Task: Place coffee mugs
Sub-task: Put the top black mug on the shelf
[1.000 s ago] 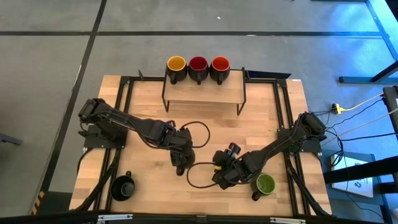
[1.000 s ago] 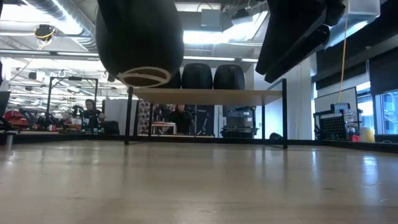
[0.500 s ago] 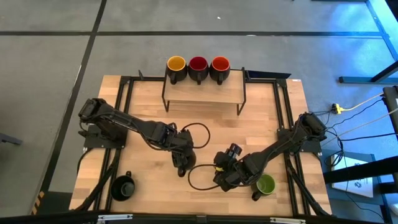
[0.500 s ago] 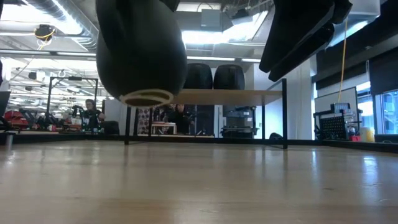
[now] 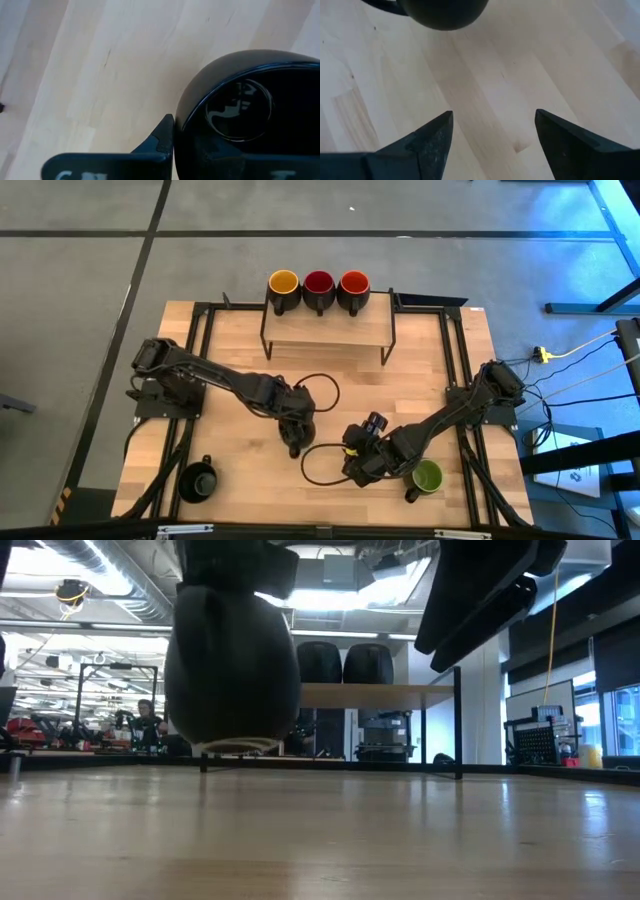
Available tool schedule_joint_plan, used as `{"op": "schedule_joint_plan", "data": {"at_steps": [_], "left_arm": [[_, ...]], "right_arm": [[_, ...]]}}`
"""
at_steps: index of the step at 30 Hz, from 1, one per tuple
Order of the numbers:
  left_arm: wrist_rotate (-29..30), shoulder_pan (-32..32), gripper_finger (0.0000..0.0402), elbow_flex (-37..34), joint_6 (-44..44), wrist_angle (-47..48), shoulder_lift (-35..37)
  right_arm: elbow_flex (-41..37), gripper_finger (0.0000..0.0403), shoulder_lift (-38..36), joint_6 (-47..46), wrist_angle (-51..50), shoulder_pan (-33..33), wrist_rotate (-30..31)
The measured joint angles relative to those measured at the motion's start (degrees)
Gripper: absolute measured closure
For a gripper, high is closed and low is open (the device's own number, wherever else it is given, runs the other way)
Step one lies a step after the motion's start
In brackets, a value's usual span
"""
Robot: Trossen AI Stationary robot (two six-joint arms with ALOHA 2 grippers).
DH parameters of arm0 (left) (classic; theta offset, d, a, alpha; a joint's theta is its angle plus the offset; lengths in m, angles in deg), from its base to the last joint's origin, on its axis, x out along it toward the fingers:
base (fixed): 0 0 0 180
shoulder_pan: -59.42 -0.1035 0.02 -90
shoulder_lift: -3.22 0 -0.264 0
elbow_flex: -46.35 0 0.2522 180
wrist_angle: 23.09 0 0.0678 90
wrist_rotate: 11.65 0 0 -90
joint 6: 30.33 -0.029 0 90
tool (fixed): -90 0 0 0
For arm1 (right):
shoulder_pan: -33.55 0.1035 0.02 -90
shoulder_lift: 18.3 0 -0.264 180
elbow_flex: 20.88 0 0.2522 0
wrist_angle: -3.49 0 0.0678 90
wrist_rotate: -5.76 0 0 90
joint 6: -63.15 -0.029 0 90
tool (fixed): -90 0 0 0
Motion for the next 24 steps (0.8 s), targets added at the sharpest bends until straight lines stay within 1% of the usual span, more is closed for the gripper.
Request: {"op": "schedule_joint_plan", "data": {"at_steps": [5,9,10,17,20,24], "left_arm": [[0.05,-0.75,0.0388,0.03,0.04,-0.41,-3.17],[4.81,-0.94,0.038,0.01,0.73,-0.49,-4.57],[5.07,-0.94,0.0378,0.02,0.86,-0.76,-4.87],[4.31,-1.36,0.0372,0.11,1.25,-0.8,-5.5],[3.94,-1.36,0.0355,0.11,0.2,-0.88,-5.55],[2.45,-1.35,0.0318,0.11,0.16,-1.21,-5.52]], "right_arm": [[0.0,0.0134,0.0,-0.31,0.07,0.11,-1.02],[0.0,0.0134,0.0,-0.34,0.04,0.11,-0.9],[0.0,0.0134,0.0,-0.45,0.11,0.11,-0.9],[0.11,0.0134,0.93,-0.74,1.14,0.11,-1.32],[0.01,0.0134,1.43,-0.3,1.38,0.11,-2.56],[0.0,0.0134,1.79,-0.26,1.62,0.11,-3.26]]}}
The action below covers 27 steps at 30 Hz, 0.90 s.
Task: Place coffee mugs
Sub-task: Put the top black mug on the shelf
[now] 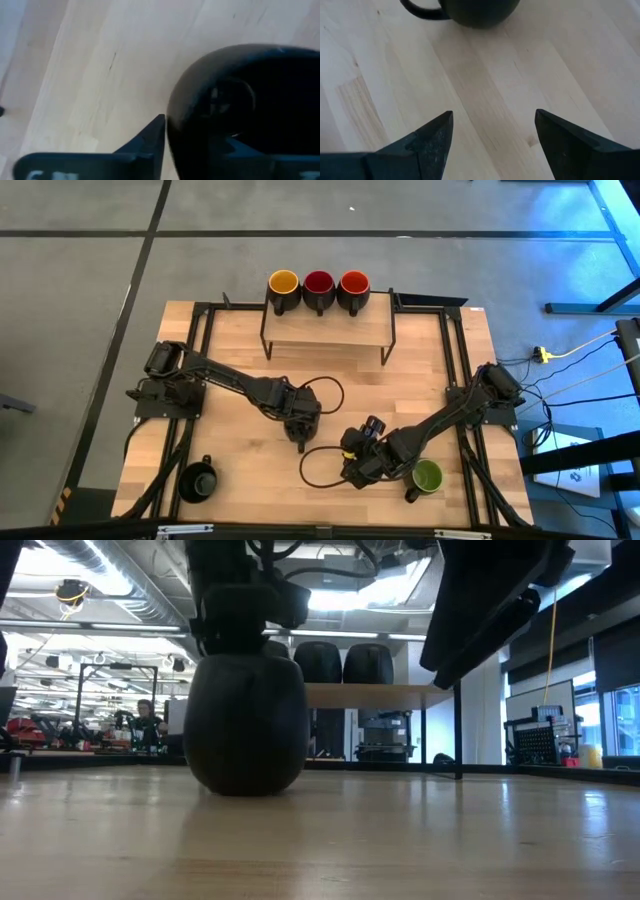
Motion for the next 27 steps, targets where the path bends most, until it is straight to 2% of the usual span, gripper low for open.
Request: {"op": "schedule_joint_plan", "data": {"at_steps": [5,10,16,19,23,27], "left_arm": [[-1.4,0.26,0.0287,-0.01,-0.65,0.54,1.84],[-1.95,0.41,0.0283,-0.02,-2.32,2.01,5.73],[-1.56,2.84,0.0283,-0.02,-7.57,5.44,14.04],[0.56,5.27,0.0282,-0.02,-9.32,8.87,18.99],[6.81,10.0,0.0282,-0.02,-9.6,15.01,25.28],[11.45,15.8,0.0282,-0.02,-6.26,21.08,31.83]], "right_arm": [[0.04,0.0134,0.22,0.21,-0.09,0.0,0.28],[0.81,0.0134,0.22,-0.4,-0.04,0.0,-0.03],[5.03,0.0134,0.22,-4.7,0.74,0.07,-0.1],[7.63,0.0134,0.49,-6.47,2.85,0.07,0.52],[14.55,0.0134,2.78,-8.7,2.3,0.0,2.48],[24.55,0.0134,7.36,-9.49,-3.46,-0.92,3.71]]}}
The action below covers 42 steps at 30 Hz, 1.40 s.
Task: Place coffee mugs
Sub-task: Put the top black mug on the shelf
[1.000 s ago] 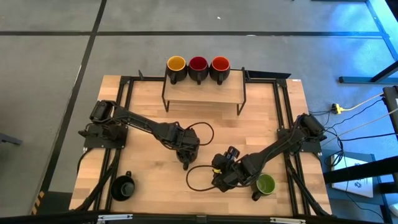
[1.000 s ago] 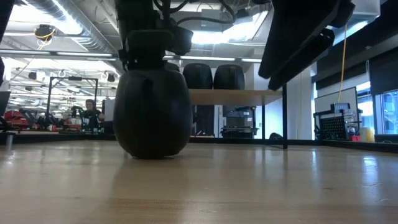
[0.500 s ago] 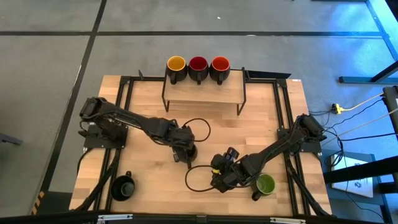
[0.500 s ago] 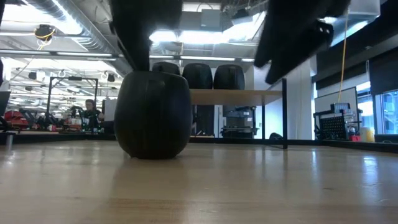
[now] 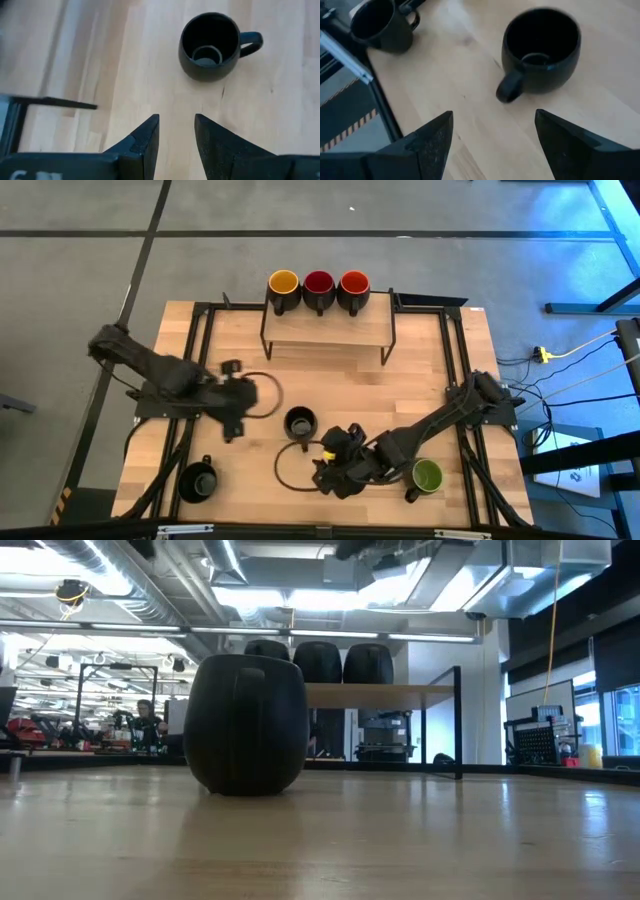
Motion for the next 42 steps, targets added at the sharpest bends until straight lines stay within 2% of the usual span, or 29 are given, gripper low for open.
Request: {"op": "schedule_joint_plan", "data": {"at_steps": [6,8,11,17,32,37,42], "left_arm": [[3.03,8.1,0.0282,0.0,6.2,4.09,9.48],[3.07,10.08,0.0282,0.0,7.77,4.49,12.15],[3.17,12.26,0.0282,0.0,9.77,4.43,15.36],[4.07,14.28,0.0282,-0.02,10.13,4.43,18.85],[4.46,14.27,0.0282,-0.04,3.73,4.4,19.05],[5.18,14.27,0.0282,-0.04,3.69,4.69,19.04],[5.43,14.27,0.0282,-0.04,3.61,4.83,19.05]], "right_arm": [[14.64,0.0134,8.03,-9.14,-12.05,-2.55,0.07],[17.37,0.0134,10.29,-15.04,-14.91,-3.52,-3.07],[18.42,0.0134,12.67,-21.78,-15.56,-4.61,-8.12],[18.42,0.0134,15.82,-28.12,-14.17,-5.07,-7.76],[18.44,0.0134,24.13,-35.3,-10.06,-5.09,6.67],[17.1,0.0134,24.14,-35.69,-9.44,-5.04,10.05],[17.04,0.0147,24.14,-35.37,-9.61,-5.09,10.65]]}}
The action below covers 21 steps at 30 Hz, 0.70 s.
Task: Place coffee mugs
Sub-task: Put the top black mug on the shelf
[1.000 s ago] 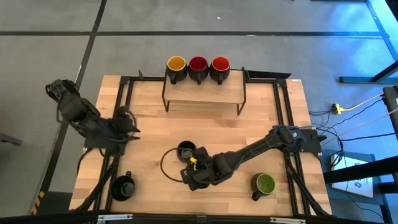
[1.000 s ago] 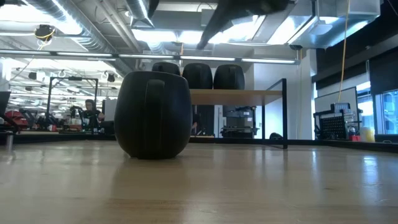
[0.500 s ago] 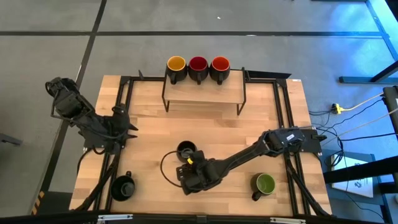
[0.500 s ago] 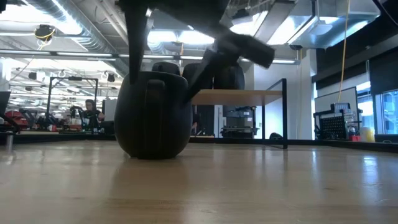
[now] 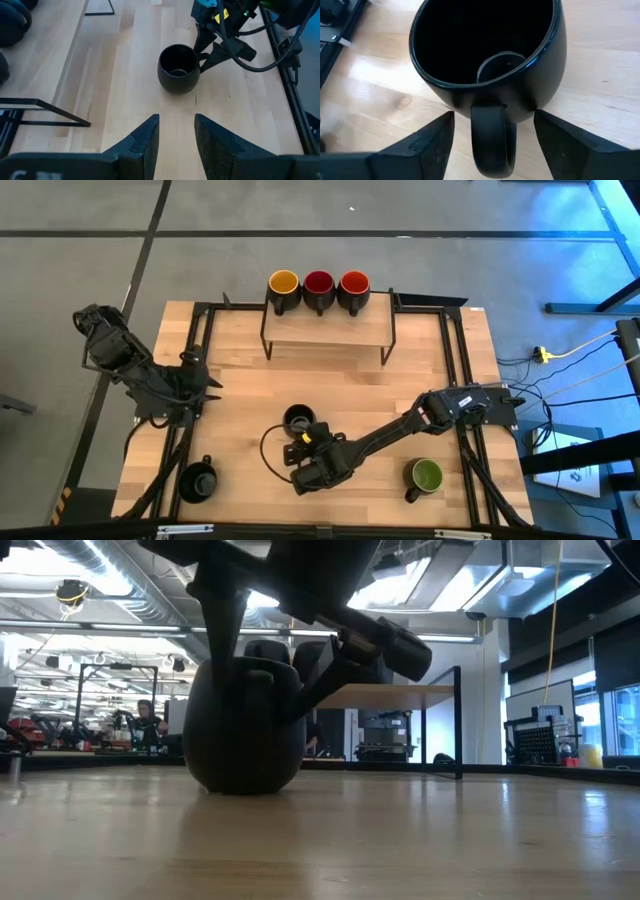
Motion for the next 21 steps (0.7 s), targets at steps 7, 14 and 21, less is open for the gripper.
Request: {"op": "schedule_joint_plan", "data": {"at_steps": [7,14,21], "left_arm": [[0.11,0.0,0.0282,0.0,-0.02,0.03,0.01],[0.07,-0.01,0.0282,0.0,0.0,0.03,-0.01],[-0.01,-0.02,0.0282,0.0,0.01,0.01,-0.01]], "right_arm": [[0.0,0.0225,0.0,0.5,-1.17,0.0,1.4],[-0.04,0.0306,1.78,3.28,-0.47,0.0,-0.57],[-0.04,0.0357,2.67,4.77,-0.11,0.17,-1.42]]}}
